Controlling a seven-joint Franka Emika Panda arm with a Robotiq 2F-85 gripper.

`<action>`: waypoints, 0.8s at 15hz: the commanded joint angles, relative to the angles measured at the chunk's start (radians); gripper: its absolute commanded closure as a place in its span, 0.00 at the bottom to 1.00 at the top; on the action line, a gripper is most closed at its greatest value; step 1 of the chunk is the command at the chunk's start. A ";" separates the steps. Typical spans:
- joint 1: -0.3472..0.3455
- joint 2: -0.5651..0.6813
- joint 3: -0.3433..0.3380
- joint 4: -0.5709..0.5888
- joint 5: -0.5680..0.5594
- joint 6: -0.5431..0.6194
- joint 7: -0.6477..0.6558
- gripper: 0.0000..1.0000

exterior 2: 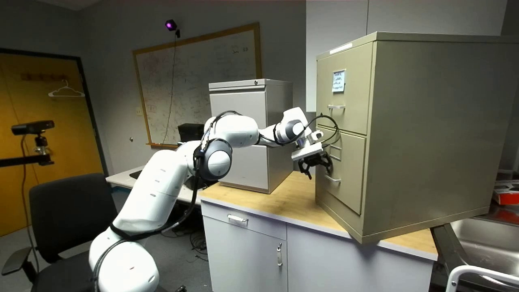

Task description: Open the bottom drawer of the cabinet at the right

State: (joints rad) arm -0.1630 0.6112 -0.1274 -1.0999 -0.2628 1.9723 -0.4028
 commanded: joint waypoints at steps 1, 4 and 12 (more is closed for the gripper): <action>-0.029 0.084 0.012 0.118 0.004 -0.061 -0.059 0.00; -0.040 0.100 0.021 0.142 0.023 -0.083 -0.064 0.27; -0.090 0.101 0.035 0.162 0.101 -0.070 -0.121 0.77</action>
State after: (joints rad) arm -0.2083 0.6594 -0.1165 -0.9913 -0.2117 1.9048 -0.4615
